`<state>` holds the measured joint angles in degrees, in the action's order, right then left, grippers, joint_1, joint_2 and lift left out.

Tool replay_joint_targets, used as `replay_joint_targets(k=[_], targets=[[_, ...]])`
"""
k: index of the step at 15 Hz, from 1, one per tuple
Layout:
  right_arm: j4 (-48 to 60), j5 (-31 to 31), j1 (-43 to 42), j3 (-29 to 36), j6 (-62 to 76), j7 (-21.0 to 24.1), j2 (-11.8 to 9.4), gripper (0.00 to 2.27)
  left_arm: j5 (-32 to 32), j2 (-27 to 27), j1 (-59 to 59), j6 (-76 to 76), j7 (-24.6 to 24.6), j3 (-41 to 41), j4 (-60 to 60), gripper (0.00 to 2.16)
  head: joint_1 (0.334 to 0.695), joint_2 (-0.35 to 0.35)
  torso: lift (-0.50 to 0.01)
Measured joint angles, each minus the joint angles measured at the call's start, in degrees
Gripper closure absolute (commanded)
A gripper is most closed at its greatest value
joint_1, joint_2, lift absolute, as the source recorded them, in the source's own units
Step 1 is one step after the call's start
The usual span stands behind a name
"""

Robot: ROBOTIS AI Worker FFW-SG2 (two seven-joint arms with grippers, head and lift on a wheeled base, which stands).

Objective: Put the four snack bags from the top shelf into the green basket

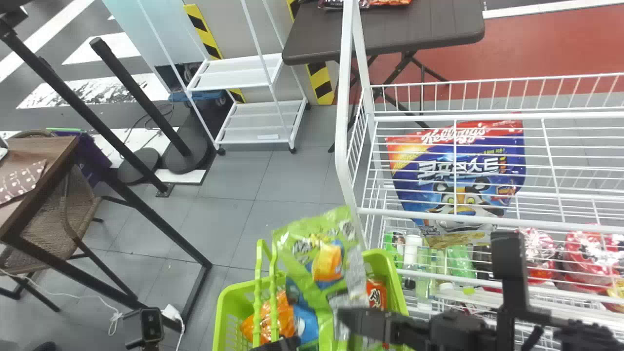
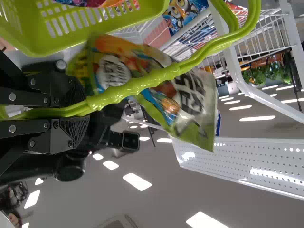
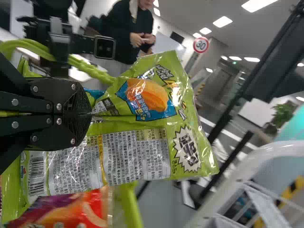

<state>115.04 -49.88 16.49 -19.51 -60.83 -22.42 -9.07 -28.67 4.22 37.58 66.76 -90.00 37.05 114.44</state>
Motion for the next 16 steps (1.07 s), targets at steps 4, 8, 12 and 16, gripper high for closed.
replay_joint_targets(k=[4, 8, 12, 16], targets=[[-4.1, -3.8, -1.3, 0.5, -5.7, -0.1, -0.6, 2.25, -0.6, 0.0, 0.0, 0.0, 0.0, 0.2, 0.0, 2.15, 0.695, 0.35, 0.0], [-12.0, -4.2, -7.4, -2.4, -6.8, 0.2, 0.5, 2.25, -0.8, -0.1, 0.1, 0.2, 0.0, -0.7, 0.6, 2.15, 0.695, 0.35, 0.0], [-21.8, -3.2, -15.1, -7.1, -0.7, 0.4, 3.8, 2.25, -0.8, -0.2, 0.9, 0.2, 0.0, -2.1, 1.9, 2.15, 0.695, 0.35, 0.0], [-26.7, -2.8, -20.8, -12.0, -1.4, 3.2, 5.6, 2.23, -0.9, -0.1, 1.1, 0.2, 0.0, -2.8, 2.2, 2.15, 0.695, 0.35, 0.0]])
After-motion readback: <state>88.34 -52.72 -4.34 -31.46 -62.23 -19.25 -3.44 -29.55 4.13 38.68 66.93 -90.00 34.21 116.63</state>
